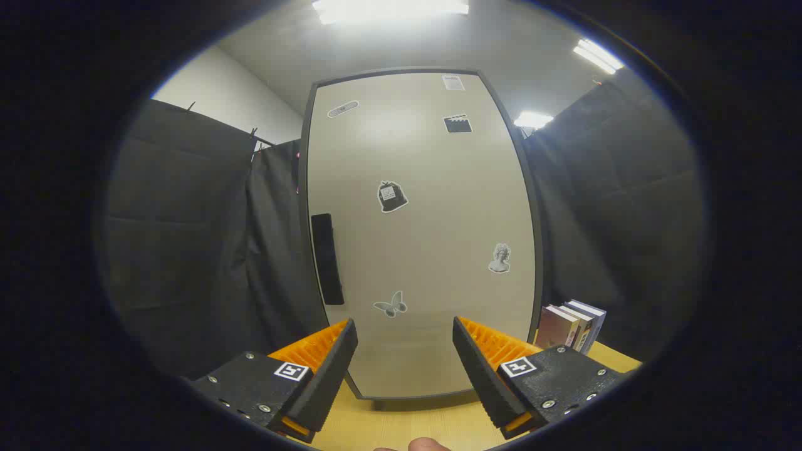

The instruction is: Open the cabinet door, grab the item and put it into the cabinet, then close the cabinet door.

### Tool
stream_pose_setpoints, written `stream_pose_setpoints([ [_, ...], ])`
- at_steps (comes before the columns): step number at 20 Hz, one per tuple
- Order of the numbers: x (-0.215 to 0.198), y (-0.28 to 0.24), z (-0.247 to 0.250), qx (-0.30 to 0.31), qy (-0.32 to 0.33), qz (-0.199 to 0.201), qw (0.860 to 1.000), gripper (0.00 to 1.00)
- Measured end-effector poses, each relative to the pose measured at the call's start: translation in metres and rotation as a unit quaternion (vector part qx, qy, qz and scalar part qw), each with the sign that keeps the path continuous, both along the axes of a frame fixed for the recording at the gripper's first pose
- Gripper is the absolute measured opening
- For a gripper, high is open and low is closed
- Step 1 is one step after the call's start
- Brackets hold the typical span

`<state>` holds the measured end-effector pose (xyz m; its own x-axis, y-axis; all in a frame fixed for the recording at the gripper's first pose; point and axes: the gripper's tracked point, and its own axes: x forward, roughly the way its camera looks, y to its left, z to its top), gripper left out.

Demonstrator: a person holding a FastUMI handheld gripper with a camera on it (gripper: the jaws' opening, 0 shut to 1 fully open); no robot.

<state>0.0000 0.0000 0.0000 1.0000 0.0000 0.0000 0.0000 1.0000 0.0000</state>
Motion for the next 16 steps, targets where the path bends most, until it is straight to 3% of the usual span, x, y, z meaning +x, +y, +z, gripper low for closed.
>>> stream_pose_setpoints([
  [16, 0.005, -0.021, -0.005, -0.002, 0.011, -0.010, 1.000, 0.95],
])
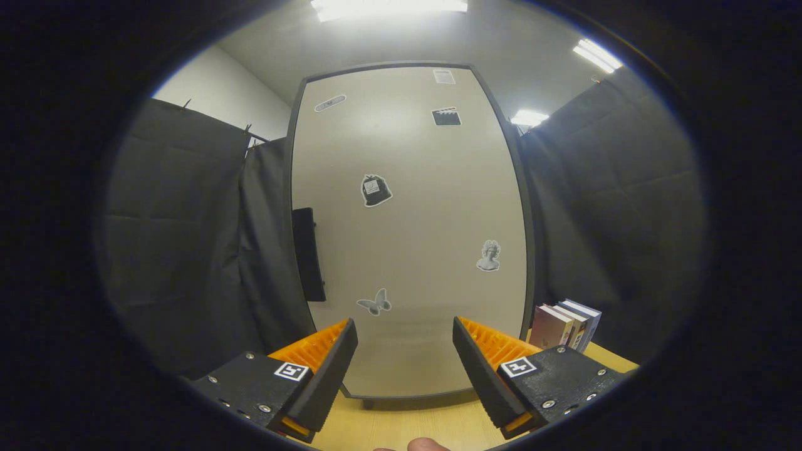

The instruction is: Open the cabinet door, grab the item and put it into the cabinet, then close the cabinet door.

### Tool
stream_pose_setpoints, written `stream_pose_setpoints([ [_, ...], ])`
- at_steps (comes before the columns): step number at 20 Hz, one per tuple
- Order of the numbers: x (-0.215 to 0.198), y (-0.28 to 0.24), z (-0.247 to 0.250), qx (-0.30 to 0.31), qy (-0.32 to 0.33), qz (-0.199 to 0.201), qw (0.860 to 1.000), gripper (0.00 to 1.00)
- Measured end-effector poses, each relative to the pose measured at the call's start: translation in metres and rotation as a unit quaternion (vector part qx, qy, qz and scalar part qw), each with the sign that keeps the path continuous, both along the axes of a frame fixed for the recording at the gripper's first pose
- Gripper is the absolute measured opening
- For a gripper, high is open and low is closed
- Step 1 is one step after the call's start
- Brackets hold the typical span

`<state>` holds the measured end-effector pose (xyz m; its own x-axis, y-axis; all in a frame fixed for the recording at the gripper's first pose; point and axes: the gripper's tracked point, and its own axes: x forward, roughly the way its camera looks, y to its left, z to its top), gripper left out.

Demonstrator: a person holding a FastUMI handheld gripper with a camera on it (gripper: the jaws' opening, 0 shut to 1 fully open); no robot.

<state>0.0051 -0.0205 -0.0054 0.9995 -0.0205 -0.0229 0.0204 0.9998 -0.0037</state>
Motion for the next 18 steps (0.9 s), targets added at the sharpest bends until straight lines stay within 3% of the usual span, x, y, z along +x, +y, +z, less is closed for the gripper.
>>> stream_pose_setpoints([
  [9, 0.010, 0.000, 0.006, 0.004, -0.003, 0.007, 1.000, 0.95],
  [18, 0.042, 0.071, 0.027, -0.025, -0.025, 0.062, 0.997, 0.95],
])
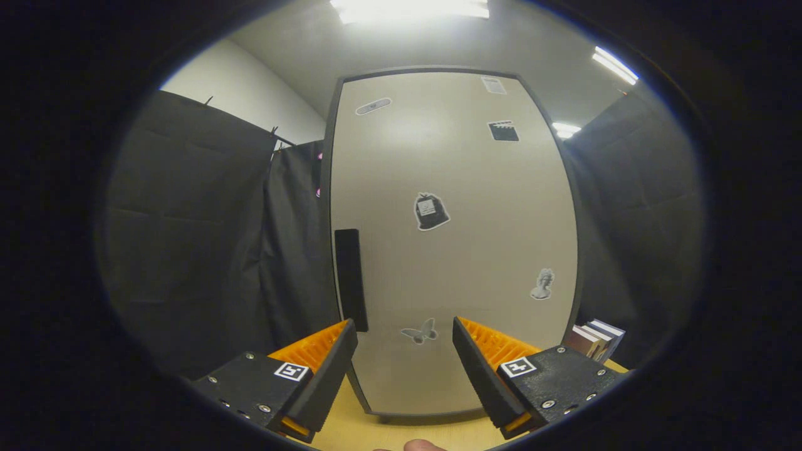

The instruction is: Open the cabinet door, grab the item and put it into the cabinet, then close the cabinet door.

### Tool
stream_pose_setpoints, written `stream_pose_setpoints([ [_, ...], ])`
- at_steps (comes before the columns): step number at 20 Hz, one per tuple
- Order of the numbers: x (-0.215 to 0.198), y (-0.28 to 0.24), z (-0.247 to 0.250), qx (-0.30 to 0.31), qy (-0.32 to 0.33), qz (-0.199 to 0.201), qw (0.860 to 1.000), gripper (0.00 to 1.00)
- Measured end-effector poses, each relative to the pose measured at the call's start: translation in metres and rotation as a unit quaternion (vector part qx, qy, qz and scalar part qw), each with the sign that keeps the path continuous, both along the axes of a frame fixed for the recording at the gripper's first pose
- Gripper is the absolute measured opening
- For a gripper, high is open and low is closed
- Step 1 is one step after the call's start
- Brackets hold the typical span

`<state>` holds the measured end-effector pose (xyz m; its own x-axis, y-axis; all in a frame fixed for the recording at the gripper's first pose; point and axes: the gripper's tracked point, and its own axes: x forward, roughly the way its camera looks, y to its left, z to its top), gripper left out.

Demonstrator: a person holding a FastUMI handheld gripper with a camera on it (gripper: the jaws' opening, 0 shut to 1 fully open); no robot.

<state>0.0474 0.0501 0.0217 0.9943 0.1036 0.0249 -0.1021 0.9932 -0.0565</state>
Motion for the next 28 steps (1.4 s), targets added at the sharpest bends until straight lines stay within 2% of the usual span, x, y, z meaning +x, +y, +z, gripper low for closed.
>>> stream_pose_setpoints([
  [8, 0.045, 0.024, 0.001, 0.020, 0.012, 0.000, 1.000, 0.95],
  [12, 0.067, 0.039, -0.008, 0.015, 0.023, 0.013, 1.000, 0.95],
  [16, 0.085, 0.051, -0.025, 0.021, 0.048, 0.021, 0.998, 0.91],
  [18, 0.091, 0.049, -0.029, 0.024, 0.057, 0.015, 0.998, 0.84],
  [20, 0.094, 0.055, -0.027, 0.028, 0.054, 0.024, 0.998, 0.64],
  [22, 0.093, 0.055, -0.027, 0.010, 0.052, 0.017, 0.998, 0.38],
  [25, 0.089, 0.055, -0.027, 0.007, 0.056, 0.021, 0.998, 0.32],
  [28, 0.086, 0.055, -0.027, 0.000, 0.061, 0.029, 0.998, 0.31],
])
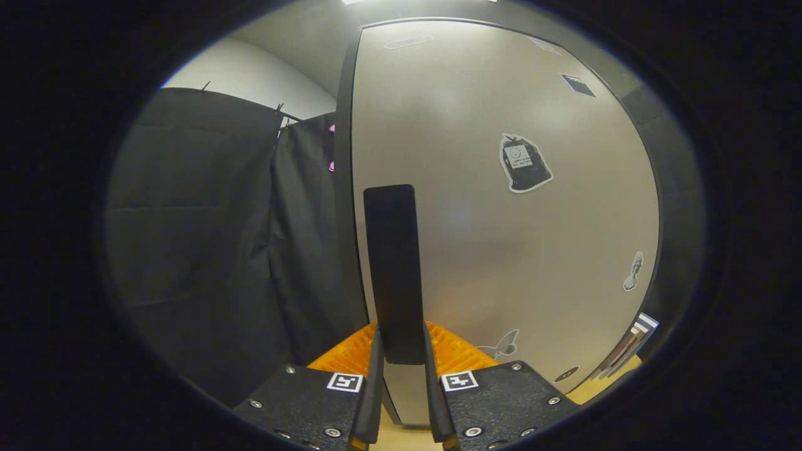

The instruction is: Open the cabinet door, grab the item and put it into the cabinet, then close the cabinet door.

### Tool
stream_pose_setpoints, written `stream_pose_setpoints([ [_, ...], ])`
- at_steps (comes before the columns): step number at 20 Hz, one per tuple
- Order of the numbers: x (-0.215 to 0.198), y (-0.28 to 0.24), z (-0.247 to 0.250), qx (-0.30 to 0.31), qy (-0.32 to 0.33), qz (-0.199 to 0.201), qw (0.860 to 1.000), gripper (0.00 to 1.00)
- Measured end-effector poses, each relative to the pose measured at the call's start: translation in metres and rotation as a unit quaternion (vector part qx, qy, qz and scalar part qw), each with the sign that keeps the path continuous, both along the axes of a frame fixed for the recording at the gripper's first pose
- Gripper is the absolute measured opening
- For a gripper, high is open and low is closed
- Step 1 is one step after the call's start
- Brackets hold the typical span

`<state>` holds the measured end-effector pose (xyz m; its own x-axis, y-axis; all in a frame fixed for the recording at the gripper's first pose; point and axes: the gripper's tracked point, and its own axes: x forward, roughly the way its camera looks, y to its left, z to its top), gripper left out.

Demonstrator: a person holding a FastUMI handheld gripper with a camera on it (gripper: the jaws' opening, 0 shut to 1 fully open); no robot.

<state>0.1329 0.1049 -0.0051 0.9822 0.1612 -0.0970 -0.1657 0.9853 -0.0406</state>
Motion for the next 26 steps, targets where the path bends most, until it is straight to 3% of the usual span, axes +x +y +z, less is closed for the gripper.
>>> stream_pose_setpoints([
  [12, -0.058, -0.012, 0.003, 0.008, 0.003, 0.031, 0.999, 0.31],
  [19, -0.094, -0.027, 0.007, 0.012, 0.007, 0.095, 0.995, 0.31],
  [26, -0.128, -0.046, 0.011, 0.017, 0.022, 0.197, 0.980, 0.31],
])
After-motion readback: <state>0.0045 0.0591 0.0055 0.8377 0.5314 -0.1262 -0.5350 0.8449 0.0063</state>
